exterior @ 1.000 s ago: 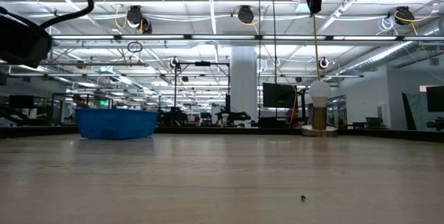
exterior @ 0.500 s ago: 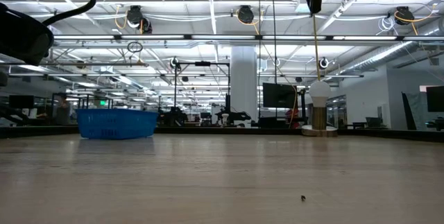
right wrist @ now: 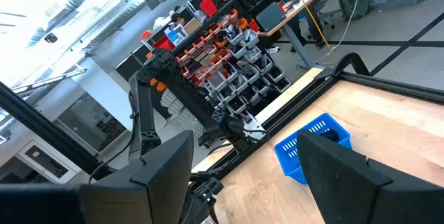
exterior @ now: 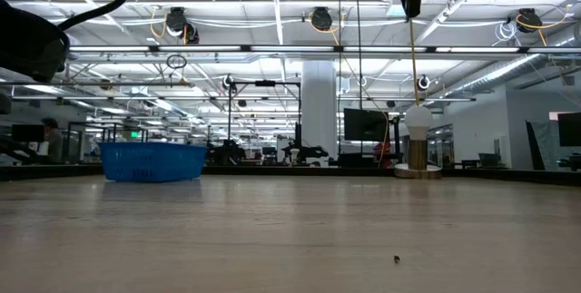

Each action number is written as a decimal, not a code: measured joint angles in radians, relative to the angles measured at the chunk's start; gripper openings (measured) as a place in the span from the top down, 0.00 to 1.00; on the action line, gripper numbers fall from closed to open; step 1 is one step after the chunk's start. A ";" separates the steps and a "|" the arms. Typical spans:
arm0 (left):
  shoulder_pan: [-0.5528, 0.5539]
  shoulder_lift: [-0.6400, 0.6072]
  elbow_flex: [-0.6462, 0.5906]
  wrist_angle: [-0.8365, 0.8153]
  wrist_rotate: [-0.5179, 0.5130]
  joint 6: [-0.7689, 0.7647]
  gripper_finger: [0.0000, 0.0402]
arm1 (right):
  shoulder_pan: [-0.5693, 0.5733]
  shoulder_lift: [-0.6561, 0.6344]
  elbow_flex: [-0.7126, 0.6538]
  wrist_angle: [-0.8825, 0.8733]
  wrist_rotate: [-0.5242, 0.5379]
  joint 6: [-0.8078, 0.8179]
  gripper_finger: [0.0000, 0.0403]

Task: Pick & Place Office items
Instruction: Put the violet charger adapter into the white bin

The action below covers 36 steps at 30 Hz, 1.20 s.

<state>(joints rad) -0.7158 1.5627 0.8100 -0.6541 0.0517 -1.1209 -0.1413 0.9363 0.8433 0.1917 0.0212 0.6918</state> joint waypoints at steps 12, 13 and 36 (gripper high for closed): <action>0.000 0.000 0.002 0.033 0.000 -0.008 0.67 | 0.000 0.000 0.000 0.000 0.000 0.000 0.38; 0.000 0.000 0.002 0.033 0.000 -0.015 0.67 | 0.000 0.000 0.000 0.000 0.000 0.000 0.38; 0.156 -0.218 0.103 0.020 -0.181 0.035 0.65 | -0.001 0.000 0.000 0.031 0.003 -0.025 0.38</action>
<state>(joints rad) -0.5602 1.3450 0.9128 -0.6343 -0.1294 -1.0862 -0.1421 0.9363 0.8436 0.2226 0.0238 0.6665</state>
